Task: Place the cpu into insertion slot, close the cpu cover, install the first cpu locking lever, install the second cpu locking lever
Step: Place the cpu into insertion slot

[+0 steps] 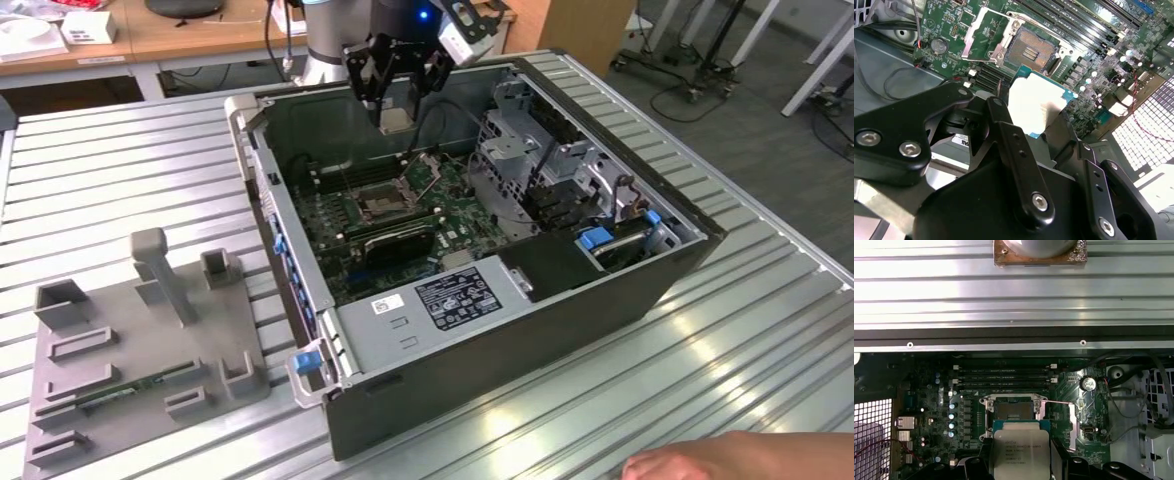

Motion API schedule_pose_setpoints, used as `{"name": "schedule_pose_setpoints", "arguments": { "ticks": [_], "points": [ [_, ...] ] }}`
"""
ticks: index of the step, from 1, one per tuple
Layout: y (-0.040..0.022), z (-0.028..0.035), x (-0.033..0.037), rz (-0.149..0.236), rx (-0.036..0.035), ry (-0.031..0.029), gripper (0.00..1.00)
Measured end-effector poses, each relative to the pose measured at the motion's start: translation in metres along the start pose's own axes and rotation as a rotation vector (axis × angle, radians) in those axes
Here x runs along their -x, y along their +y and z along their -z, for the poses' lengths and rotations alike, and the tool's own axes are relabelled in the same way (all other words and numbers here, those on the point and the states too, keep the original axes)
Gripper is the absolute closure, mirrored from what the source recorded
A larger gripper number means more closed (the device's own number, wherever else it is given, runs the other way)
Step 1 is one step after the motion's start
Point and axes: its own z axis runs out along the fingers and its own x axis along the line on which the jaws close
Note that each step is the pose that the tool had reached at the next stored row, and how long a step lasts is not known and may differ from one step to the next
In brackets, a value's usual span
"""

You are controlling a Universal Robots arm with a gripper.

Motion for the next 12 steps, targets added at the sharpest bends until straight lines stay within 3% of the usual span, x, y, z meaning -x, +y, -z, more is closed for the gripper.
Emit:
{"name": "schedule_pose_setpoints", "arguments": {
  "ticks": [12],
  "points": [
    [-0.0003, -0.0036, 0.0001, 0.0, 0.0, 0.0, 0.46]
  ]
}}
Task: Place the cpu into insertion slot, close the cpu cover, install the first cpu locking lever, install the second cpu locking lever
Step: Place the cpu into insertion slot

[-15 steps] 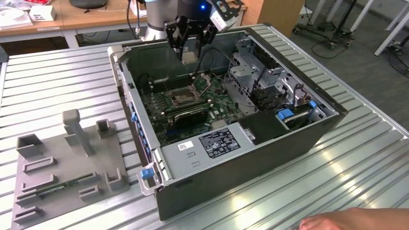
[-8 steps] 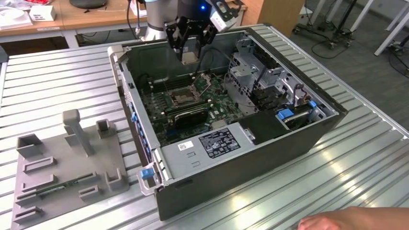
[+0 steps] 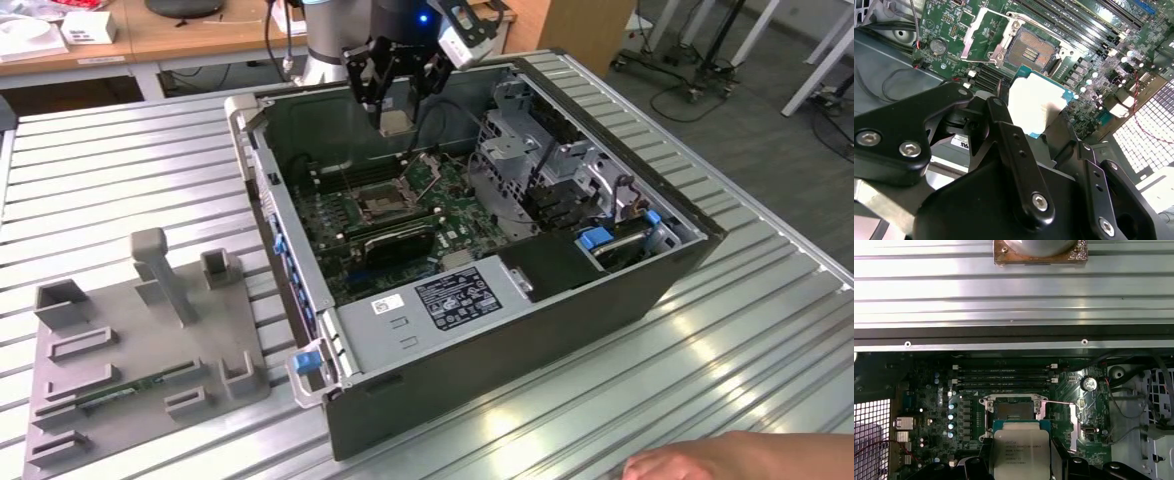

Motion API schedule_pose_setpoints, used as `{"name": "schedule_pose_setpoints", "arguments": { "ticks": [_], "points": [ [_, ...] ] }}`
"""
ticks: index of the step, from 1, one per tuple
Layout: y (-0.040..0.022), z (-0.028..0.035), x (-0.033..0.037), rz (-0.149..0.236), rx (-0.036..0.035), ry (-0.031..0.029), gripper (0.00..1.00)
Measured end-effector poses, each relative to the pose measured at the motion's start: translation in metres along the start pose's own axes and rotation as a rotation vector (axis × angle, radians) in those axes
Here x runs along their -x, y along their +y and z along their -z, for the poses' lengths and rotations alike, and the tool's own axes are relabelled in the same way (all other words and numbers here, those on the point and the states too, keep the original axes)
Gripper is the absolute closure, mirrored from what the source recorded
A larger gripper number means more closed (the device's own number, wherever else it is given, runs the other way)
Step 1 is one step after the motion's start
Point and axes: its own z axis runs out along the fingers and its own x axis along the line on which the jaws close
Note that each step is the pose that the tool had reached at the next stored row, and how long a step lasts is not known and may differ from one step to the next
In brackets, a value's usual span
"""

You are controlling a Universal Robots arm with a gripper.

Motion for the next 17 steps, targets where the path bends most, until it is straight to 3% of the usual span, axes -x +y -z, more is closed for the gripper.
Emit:
{"name": "schedule_pose_setpoints", "arguments": {
  "ticks": [17],
  "points": [
    [-0.0002, -0.0021, 0.0, 0.0, 0.0, 0.0001, 0.46]
  ]
}}
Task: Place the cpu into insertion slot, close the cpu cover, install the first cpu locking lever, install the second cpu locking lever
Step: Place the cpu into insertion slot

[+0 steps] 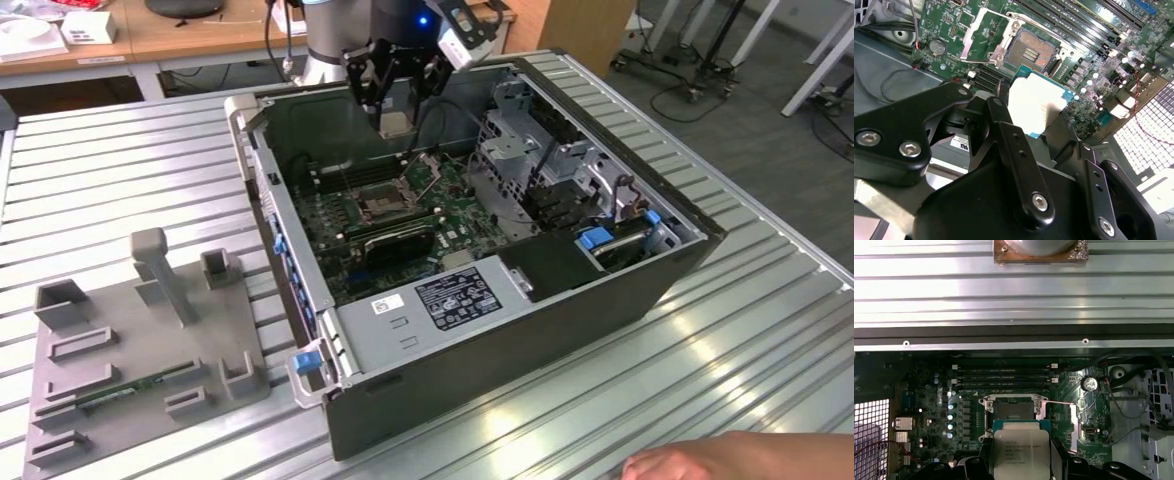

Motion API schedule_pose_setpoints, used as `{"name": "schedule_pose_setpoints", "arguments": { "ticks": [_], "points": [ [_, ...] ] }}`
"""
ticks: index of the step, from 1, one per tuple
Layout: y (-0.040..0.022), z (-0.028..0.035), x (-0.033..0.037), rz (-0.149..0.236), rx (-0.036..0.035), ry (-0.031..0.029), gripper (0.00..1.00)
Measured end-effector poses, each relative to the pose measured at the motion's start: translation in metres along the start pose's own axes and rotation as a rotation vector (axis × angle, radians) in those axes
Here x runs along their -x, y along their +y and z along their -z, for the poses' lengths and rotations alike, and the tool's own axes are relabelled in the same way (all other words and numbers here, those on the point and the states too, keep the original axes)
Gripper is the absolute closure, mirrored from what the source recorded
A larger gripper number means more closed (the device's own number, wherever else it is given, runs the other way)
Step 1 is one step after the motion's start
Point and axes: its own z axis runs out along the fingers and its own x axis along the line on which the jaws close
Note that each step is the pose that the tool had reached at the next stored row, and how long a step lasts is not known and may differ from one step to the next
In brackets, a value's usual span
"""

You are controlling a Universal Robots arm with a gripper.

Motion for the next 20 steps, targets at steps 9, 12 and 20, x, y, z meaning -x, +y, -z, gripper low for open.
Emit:
{"name": "schedule_pose_setpoints", "arguments": {
  "ticks": [9, 12, 20],
  "points": [
    [-0.0002, -0.0025, 0.0, 0.0, 0.0001, -0.0001, 0.46],
    [-0.0003, -0.0037, 0.0001, 0.0, 0.0, 0.0, 0.46],
    [-0.0004, -0.0051, 0.0001, 0.0, 0.0002, -0.0001, 0.46]
  ]
}}
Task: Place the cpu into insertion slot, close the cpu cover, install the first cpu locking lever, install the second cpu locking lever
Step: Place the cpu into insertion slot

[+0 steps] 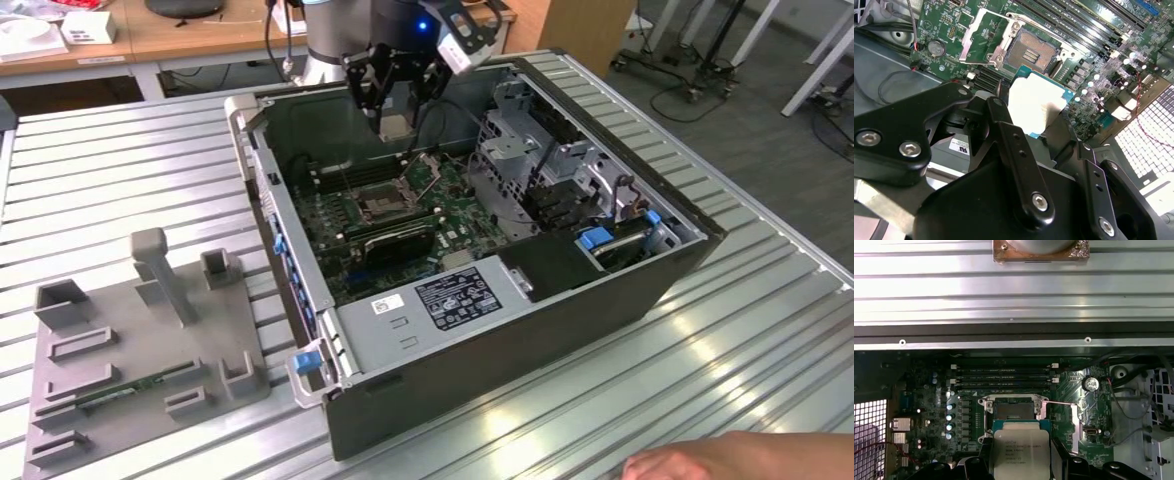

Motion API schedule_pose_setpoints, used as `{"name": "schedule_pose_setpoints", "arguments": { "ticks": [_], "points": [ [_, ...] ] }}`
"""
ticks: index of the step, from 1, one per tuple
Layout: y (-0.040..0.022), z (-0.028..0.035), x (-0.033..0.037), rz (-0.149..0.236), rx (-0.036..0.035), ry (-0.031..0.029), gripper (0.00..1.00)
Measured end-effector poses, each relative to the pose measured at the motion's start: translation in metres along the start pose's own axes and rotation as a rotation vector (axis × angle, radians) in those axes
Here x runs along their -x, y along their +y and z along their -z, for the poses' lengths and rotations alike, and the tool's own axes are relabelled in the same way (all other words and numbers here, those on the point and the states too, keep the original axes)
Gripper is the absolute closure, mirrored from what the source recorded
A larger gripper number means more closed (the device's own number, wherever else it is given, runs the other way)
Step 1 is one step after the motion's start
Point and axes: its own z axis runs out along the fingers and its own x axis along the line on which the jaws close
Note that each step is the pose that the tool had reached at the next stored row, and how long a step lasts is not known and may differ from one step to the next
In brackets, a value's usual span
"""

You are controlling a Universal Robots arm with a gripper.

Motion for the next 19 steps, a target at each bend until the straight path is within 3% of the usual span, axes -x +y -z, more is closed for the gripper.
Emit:
{"name": "schedule_pose_setpoints", "arguments": {
  "ticks": [19],
  "points": [
    [-0.0014, -0.015, 0.0001, 0.0, -0.0001, 0.0001, 0.46]
  ]
}}
